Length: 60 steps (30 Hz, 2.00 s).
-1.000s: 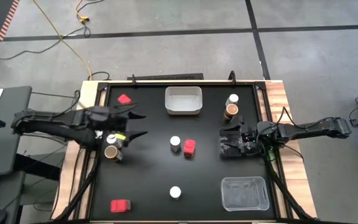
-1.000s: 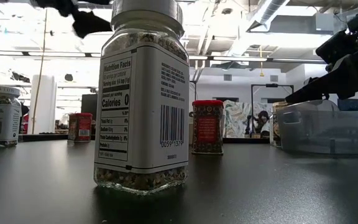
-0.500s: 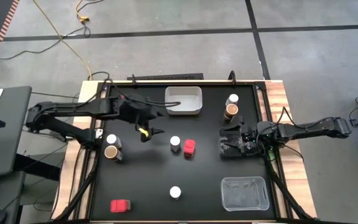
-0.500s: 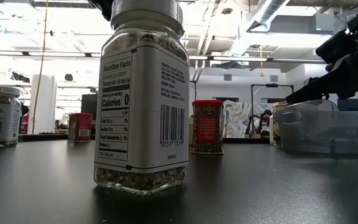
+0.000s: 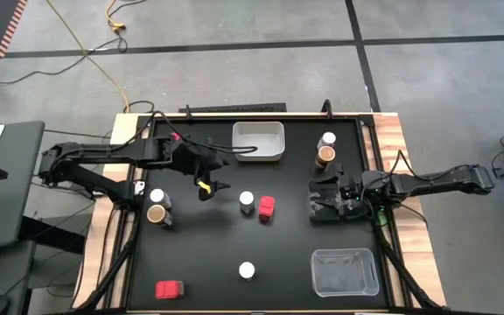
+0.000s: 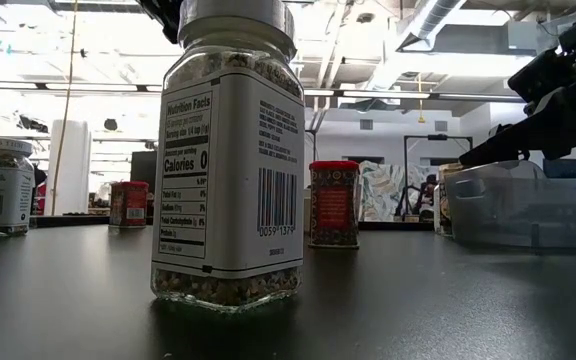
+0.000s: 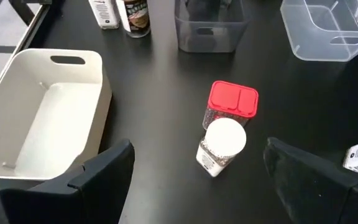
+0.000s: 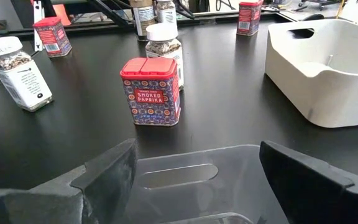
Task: Sort spices by type
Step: Put the top left red seasoning can into the gray bin
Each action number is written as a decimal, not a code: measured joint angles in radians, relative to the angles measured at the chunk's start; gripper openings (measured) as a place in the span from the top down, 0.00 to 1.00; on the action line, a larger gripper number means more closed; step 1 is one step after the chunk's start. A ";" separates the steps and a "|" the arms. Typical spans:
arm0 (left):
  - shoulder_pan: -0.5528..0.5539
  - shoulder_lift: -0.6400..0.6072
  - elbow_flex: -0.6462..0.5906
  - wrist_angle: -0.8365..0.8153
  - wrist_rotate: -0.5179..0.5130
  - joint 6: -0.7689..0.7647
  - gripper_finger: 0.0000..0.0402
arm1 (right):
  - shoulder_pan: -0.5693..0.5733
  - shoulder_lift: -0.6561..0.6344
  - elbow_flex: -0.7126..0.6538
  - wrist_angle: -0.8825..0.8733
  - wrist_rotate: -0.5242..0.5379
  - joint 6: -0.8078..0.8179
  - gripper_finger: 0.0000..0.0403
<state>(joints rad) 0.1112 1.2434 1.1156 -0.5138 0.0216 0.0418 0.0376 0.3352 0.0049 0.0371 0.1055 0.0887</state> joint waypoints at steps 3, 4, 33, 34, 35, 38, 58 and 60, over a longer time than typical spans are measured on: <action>0.000 0.000 0.000 -0.006 -0.003 0.004 0.15 | 0.000 0.000 0.000 0.000 0.000 -0.001 0.09; 0.000 0.000 0.000 -0.008 -0.005 0.007 0.15 | 0.000 0.000 0.000 0.000 0.000 -0.003 0.09; 0.190 0.000 0.000 -0.283 0.001 -0.059 0.15 | 0.000 0.000 0.000 0.000 0.000 -0.002 0.09; 0.216 0.000 0.000 -0.319 -0.003 -0.071 0.15 | 0.000 0.000 0.000 0.000 0.000 -0.002 0.09; 0.244 0.000 0.000 -0.354 -0.008 -0.082 0.15 | 0.000 0.000 0.000 0.000 0.000 -0.002 0.09; 0.337 0.000 0.000 -0.435 -0.011 -0.115 0.15 | 0.000 0.000 0.000 0.000 0.000 -0.001 0.09; 0.841 0.003 0.000 -0.565 -0.014 -0.211 0.15 | 0.000 0.000 0.000 0.000 0.000 0.000 0.09; 0.844 0.003 0.006 -0.557 0.021 -0.082 0.15 | 0.000 0.000 0.000 0.000 0.000 0.000 0.09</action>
<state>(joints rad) 0.9550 1.2461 1.1212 -1.0706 0.0428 -0.0407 0.0376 0.3353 0.0051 0.0370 0.1055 0.0882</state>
